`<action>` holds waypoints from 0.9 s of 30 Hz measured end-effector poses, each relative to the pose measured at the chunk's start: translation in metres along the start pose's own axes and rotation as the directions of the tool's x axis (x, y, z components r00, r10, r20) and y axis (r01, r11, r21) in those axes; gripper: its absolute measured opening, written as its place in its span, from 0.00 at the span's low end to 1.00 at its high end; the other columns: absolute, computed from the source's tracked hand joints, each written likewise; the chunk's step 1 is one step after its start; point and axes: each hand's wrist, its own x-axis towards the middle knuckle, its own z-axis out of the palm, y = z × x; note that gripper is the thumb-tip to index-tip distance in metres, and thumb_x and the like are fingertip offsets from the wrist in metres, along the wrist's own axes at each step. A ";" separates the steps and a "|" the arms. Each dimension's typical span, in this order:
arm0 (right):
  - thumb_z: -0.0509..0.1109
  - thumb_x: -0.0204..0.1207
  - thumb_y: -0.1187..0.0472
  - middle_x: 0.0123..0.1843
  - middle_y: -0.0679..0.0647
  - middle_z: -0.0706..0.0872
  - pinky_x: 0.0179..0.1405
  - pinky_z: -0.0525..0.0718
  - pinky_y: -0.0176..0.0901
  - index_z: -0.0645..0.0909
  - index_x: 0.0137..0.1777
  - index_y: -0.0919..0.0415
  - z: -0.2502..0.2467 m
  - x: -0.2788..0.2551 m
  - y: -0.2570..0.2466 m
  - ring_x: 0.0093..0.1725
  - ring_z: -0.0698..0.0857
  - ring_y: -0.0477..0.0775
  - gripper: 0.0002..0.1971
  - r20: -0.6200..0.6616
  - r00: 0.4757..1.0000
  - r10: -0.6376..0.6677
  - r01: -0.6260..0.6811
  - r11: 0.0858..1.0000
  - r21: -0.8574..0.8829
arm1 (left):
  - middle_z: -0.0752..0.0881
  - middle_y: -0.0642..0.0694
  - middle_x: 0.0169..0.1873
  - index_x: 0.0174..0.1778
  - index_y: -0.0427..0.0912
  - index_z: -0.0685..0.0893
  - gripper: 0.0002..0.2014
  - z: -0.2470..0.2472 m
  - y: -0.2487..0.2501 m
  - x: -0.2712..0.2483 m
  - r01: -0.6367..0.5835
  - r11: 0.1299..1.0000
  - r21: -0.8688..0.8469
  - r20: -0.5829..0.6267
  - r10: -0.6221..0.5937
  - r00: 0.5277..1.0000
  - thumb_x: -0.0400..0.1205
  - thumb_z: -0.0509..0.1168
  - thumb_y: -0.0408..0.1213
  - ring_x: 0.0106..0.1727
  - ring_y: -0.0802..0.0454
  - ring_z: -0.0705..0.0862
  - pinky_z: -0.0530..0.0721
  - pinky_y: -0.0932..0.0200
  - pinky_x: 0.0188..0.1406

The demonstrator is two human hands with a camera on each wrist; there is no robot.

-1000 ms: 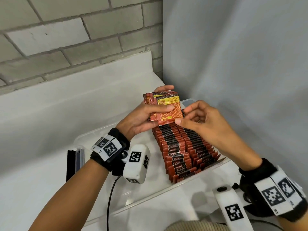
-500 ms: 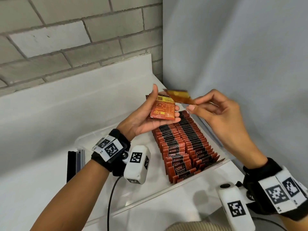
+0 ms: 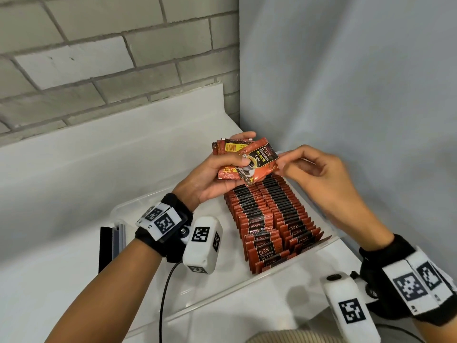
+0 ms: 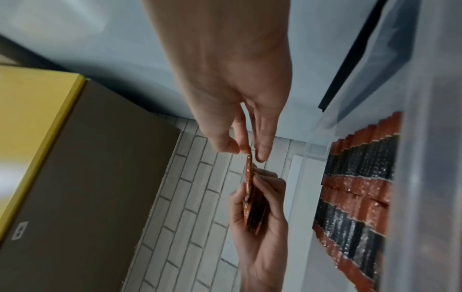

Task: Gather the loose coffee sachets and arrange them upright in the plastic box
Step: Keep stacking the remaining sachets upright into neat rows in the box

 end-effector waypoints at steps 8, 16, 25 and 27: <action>0.75 0.70 0.66 0.39 0.55 0.91 0.45 0.89 0.39 0.81 0.52 0.60 -0.001 0.004 -0.001 0.39 0.90 0.51 0.11 0.025 0.995 0.096 -0.099 0.984 0.146 | 0.83 0.35 0.63 0.65 0.46 0.79 0.34 0.000 0.000 0.000 -0.005 1.000 0.007 0.047 0.005 0.999 0.63 0.82 0.33 0.63 0.37 0.83 0.82 0.42 0.62; 0.76 0.64 0.58 0.38 0.49 0.91 0.38 0.81 0.27 0.88 0.41 0.55 -0.024 -0.022 -0.002 0.39 0.87 0.42 0.06 0.383 0.921 0.063 0.016 0.980 -0.200 | 0.86 0.36 0.43 0.62 0.45 0.82 0.29 -0.004 0.001 0.001 -0.012 0.993 -0.119 0.010 0.014 1.000 0.66 0.81 0.45 0.43 0.43 0.88 0.88 0.48 0.48; 0.77 0.72 0.61 0.37 0.25 0.84 0.42 0.75 0.19 0.90 0.45 0.51 -0.026 -0.034 0.006 0.43 0.84 0.31 0.04 0.692 0.704 0.160 0.336 0.783 -0.523 | 0.85 0.35 0.44 0.63 0.44 0.82 0.28 -0.006 0.000 0.002 -0.008 0.993 -0.117 -0.016 0.006 1.000 0.67 0.81 0.42 0.43 0.42 0.87 0.87 0.47 0.48; 0.76 0.73 0.60 0.38 0.21 0.83 0.44 0.74 0.18 0.90 0.46 0.49 -0.024 -0.033 0.008 0.45 0.82 0.29 0.05 0.699 0.694 0.172 0.361 0.757 -0.545 | 0.85 0.34 0.44 0.64 0.43 0.81 0.28 -0.006 0.000 0.002 -0.010 0.991 -0.131 -0.007 0.009 1.000 0.68 0.79 0.39 0.43 0.42 0.87 0.87 0.46 0.49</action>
